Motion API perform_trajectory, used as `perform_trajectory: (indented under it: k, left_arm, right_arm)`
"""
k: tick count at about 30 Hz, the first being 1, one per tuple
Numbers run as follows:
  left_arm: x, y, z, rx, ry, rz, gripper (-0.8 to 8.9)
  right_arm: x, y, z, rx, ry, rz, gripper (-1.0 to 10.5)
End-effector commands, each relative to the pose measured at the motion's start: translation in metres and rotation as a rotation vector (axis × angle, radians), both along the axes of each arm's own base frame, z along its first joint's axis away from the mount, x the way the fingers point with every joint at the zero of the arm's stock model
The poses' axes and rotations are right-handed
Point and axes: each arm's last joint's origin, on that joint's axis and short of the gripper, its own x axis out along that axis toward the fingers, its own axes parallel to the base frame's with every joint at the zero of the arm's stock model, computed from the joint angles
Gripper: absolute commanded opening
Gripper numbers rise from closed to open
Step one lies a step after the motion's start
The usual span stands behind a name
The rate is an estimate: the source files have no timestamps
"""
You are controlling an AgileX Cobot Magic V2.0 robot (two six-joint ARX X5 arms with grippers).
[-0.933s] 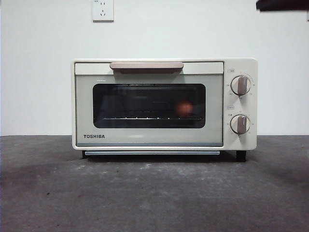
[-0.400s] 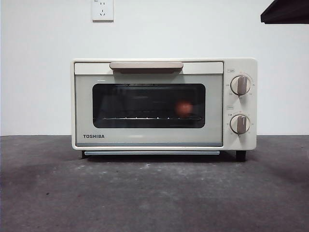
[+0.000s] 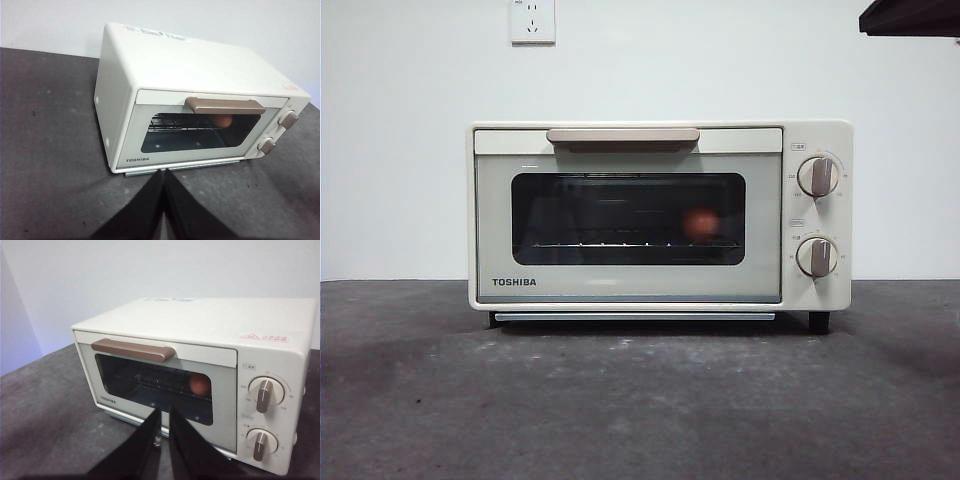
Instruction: Eggoven
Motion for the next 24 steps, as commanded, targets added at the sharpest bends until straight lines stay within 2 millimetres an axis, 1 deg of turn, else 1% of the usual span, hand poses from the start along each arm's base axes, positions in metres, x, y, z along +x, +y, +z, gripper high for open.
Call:
perform_trajectory:
  k: [1,3,6,9,12,16,18,22,24]
  left_arm:
    - [-0.001,0.0,0.005,0.01,-0.028,-0.004,0.08]
    - [-0.001,0.0,0.004,0.011,-0.025,-0.005,0.08]
    - [-0.006,0.004,0.006,0.117,-0.111,0.017,0.08]
    - [-0.012,0.011,0.005,0.171,-0.19,0.108,0.08]
    - [-0.014,0.017,-0.006,0.194,-0.29,0.204,0.08]
    - [-0.013,0.024,-0.035,0.192,-0.42,0.316,0.08]
    - [-0.011,0.026,-0.051,0.192,-0.442,0.347,0.08]
    - [-0.008,0.029,-0.086,0.2,-0.408,0.38,0.08]
    - [-0.005,0.03,-0.1,0.203,-0.38,0.389,0.08]
  right_arm:
    - [-0.001,0.001,0.003,0.016,-0.013,0.005,0.0]
    - [-0.001,0.001,0.003,0.016,-0.013,0.005,0.0]
    - [-0.001,0.001,0.003,0.016,-0.013,0.005,0.0]
    - [-0.001,0.001,0.003,0.016,-0.013,0.005,0.0]
    - [-0.001,0.001,0.003,0.016,-0.013,0.005,0.0]
    - [-0.001,0.001,0.003,0.016,-0.013,0.005,0.0]
    - [-0.001,0.001,0.003,0.016,-0.013,0.005,0.0]
    - [-0.001,0.001,0.003,0.016,-0.013,0.005,0.0]
    - [-0.001,0.001,0.003,0.016,-0.013,0.005,0.0]
